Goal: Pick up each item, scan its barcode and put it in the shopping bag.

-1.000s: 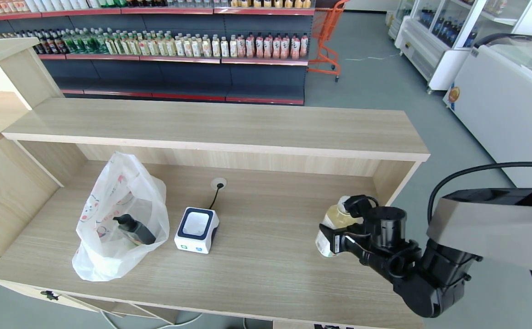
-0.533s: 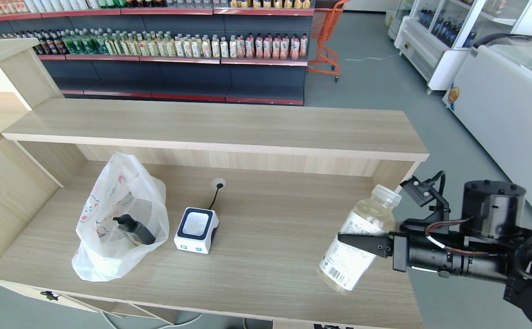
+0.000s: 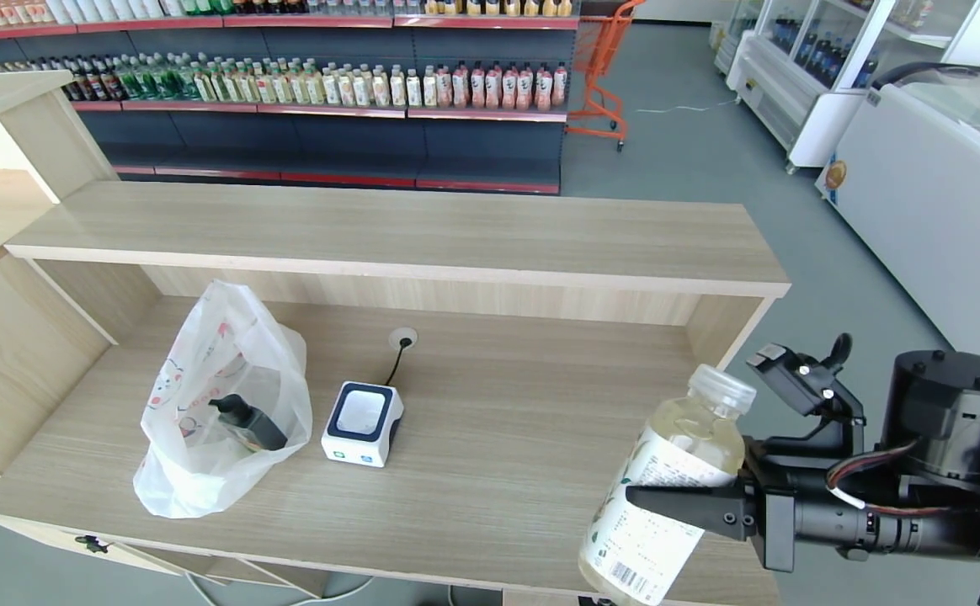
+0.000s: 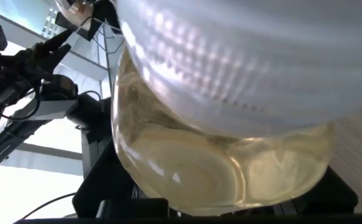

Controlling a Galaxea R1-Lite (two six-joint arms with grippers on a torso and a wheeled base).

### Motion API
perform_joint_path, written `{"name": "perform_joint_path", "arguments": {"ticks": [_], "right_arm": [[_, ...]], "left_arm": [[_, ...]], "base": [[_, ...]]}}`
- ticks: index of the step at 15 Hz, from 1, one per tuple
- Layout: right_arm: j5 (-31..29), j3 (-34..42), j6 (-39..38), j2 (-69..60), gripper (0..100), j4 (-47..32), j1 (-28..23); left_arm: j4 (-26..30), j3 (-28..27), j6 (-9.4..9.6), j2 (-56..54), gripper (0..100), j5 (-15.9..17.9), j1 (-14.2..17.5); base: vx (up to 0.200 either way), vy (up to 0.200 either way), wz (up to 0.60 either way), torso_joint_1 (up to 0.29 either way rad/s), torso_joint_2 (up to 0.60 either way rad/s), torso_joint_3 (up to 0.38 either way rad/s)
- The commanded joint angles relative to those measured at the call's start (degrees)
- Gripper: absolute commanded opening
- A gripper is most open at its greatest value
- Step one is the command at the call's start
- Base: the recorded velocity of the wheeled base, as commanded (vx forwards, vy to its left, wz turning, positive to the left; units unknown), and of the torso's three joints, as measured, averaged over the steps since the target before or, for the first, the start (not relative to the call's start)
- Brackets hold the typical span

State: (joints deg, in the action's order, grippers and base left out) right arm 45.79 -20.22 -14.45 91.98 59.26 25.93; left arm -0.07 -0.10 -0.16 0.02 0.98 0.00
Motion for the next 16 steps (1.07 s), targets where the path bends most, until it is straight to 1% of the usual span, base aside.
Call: {"name": "perform_joint_path", "arguments": {"ticks": [1,4,16], "right_arm": [[0.1,-0.3,0.1,0.0,0,0.2,1.8],[0.0,-0.3,0.5,0.2,0,-0.3,3.4],[-0.1,-0.3,0.4,-0.3,0,-0.4,3.5]], "left_arm": [[0.0,0.0,-0.02,0.0,100,0.0,0.0],[0.0,0.0,-0.02,0.0,100,0.0,0.0],[0.0,0.0,-0.02,0.0,100,0.0,0.0]], "base": [[0.000,0.000,0.00,0.000,0.00,0.000],[0.000,0.000,0.00,0.000,0.00,0.000],[0.000,0.000,0.00,0.000,0.00,0.000]]}}
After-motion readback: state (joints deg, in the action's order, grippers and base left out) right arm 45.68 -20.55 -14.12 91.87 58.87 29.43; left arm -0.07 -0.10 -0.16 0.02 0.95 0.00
